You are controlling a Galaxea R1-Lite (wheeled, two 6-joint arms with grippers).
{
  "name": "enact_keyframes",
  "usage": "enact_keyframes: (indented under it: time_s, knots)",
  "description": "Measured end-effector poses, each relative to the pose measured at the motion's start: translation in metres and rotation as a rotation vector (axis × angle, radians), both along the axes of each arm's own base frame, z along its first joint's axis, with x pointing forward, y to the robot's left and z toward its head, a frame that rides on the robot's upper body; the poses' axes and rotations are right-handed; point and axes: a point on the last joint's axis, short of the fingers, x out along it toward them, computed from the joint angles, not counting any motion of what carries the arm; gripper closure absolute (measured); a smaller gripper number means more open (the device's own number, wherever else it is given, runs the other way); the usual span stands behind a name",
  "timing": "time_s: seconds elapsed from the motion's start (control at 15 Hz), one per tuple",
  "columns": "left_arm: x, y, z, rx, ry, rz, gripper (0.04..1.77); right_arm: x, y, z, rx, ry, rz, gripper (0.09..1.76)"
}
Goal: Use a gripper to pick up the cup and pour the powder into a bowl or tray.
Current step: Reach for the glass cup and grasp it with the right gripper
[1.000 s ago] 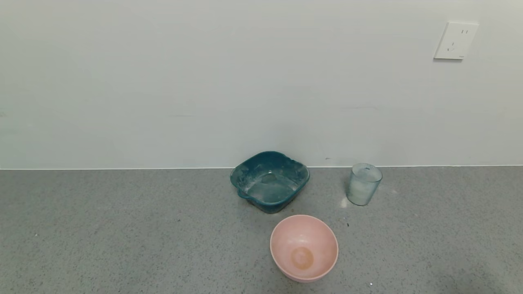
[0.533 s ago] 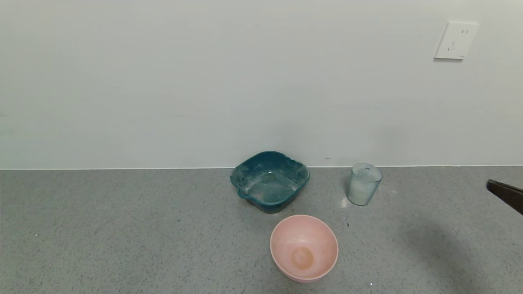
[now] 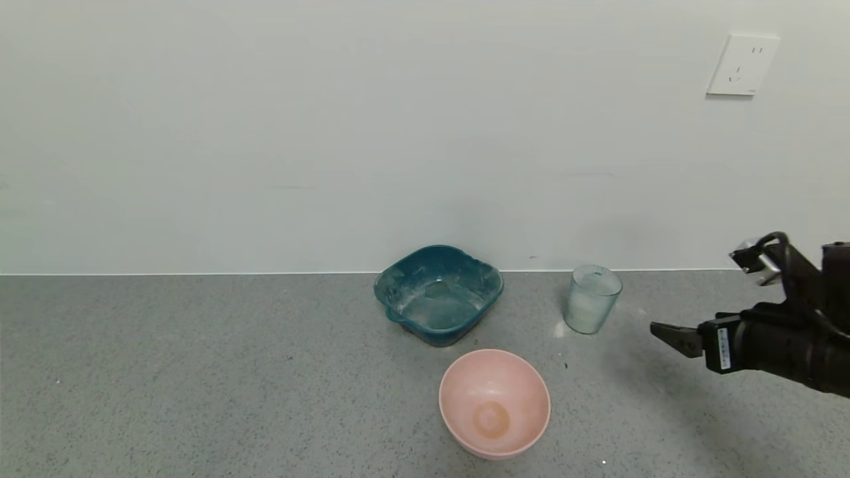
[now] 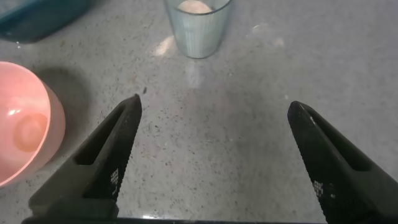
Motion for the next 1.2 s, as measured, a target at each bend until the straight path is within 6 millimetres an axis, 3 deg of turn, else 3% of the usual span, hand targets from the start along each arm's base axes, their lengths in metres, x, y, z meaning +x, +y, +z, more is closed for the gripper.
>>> enact_keyframes:
  time_s: [0.73, 1.2]
  knots:
    - [0.0, 0.0, 0.0, 0.0, 0.0, 0.0, 0.05, 0.084, 0.045, -0.097, -0.021, -0.026, -0.041, 0.14]
    - [0.0, 0.0, 0.0, 0.0, 0.0, 0.0, 0.05, 0.115, 0.051, -0.127, -0.021, -0.082, -0.065, 0.14]
